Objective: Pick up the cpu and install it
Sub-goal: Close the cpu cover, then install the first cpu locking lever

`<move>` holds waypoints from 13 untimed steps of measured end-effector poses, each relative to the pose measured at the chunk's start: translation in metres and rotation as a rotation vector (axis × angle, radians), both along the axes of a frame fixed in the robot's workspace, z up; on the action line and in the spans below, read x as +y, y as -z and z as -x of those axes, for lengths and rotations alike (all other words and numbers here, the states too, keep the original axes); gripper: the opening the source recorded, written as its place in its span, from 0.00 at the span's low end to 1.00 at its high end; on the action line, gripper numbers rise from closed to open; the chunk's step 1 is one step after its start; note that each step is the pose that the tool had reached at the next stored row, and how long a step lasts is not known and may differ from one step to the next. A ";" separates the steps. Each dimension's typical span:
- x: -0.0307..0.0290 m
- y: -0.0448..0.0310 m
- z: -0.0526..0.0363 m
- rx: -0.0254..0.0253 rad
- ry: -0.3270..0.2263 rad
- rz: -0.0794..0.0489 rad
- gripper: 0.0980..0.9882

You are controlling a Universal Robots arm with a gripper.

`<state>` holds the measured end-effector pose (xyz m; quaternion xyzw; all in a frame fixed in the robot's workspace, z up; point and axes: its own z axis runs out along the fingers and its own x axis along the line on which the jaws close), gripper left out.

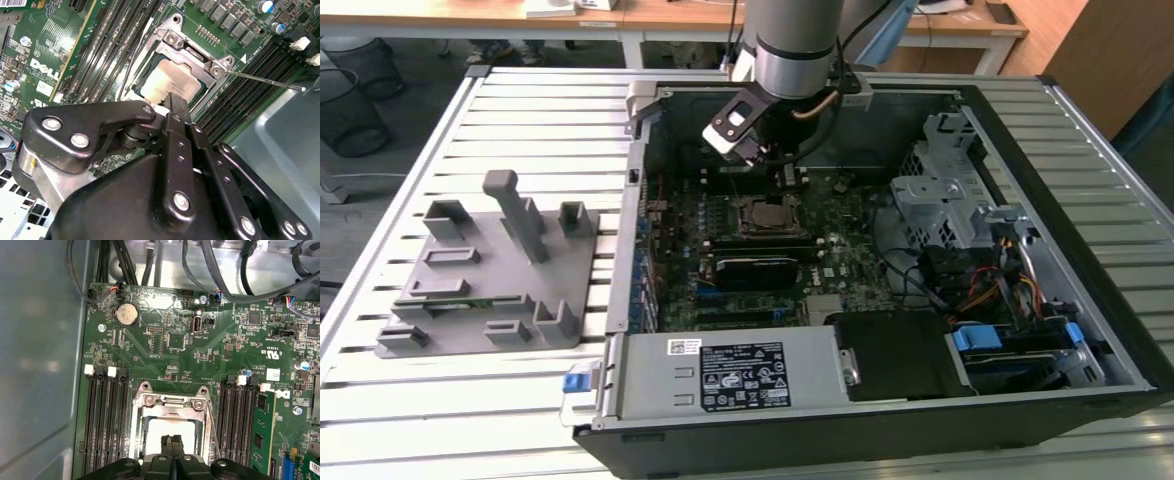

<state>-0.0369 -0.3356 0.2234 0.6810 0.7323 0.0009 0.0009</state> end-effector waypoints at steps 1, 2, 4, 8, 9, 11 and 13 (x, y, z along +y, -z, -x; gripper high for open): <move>0.0000 0.0000 0.0000 0.0000 -0.001 0.000 0.01; 0.0000 0.0000 0.0000 0.0000 -0.001 0.000 0.01; 0.0000 0.0000 0.0000 0.0000 -0.002 0.000 0.01; 0.0000 -0.0001 0.0000 -0.0001 -0.003 0.000 0.01; 0.0000 -0.0003 0.0000 0.0000 -0.004 0.000 0.01; -0.0001 -0.0012 0.0001 0.0001 -0.004 0.000 0.01; 0.0000 -0.0016 0.0000 -0.0001 -0.004 0.000 0.01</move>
